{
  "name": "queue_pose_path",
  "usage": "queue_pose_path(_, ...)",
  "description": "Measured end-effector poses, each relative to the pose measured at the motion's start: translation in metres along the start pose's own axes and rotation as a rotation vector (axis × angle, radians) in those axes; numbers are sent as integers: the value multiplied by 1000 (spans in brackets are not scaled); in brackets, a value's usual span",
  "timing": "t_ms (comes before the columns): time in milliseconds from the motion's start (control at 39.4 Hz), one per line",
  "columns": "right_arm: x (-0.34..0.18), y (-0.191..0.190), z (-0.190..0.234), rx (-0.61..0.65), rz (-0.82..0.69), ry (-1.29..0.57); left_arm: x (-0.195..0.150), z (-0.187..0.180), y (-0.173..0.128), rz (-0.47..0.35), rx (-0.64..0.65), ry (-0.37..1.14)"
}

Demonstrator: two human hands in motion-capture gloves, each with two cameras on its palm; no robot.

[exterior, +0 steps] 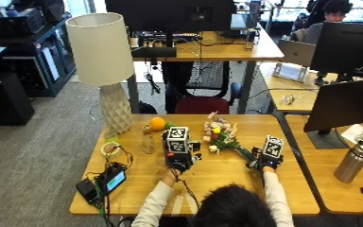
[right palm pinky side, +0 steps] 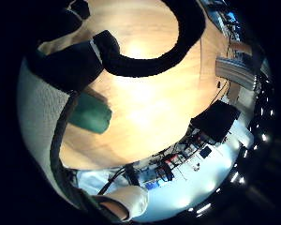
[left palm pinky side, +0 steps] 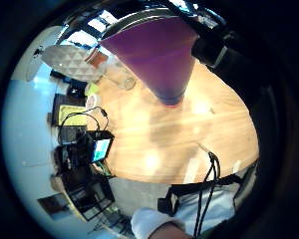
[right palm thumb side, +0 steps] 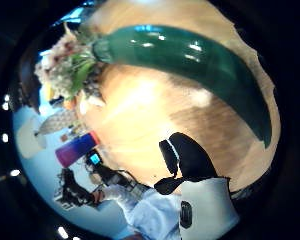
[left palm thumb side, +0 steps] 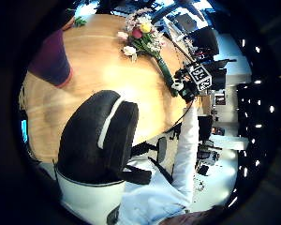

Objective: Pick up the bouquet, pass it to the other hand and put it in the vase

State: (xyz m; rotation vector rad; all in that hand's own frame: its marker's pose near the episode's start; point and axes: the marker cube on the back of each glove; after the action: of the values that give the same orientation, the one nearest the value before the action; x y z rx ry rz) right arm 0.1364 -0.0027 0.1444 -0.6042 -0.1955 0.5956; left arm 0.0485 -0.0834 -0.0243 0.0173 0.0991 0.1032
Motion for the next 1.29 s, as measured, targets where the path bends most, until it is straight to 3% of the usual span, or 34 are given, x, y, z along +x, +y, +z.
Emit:
queue_pose_path(254, 1, -16, 14, 125, -28, -4, 2, 7, -10, -2, -1, -7)
queue_pose_path(584, 6, -10, 21, 36, 46, 40, 8, 2, 0, -1, -18, -14)
queue_pose_path(787, 5, -16, 11, 132, 68, 52, 7, 8, -6, 11, -13, -3)
queue_pose_path(1117, -6, -13, 12, 56, 80, 60, 11, 8, -7, 10, -14, -6)
queue_pose_path(1193, -4, -21, 8, 144, 64, 41, 12, 7, -8, 11, -20, -4)
queue_pose_path(1295, 0, -29, 0, 390, 88, 72, 15, 4, -7, 17, -24, -4)
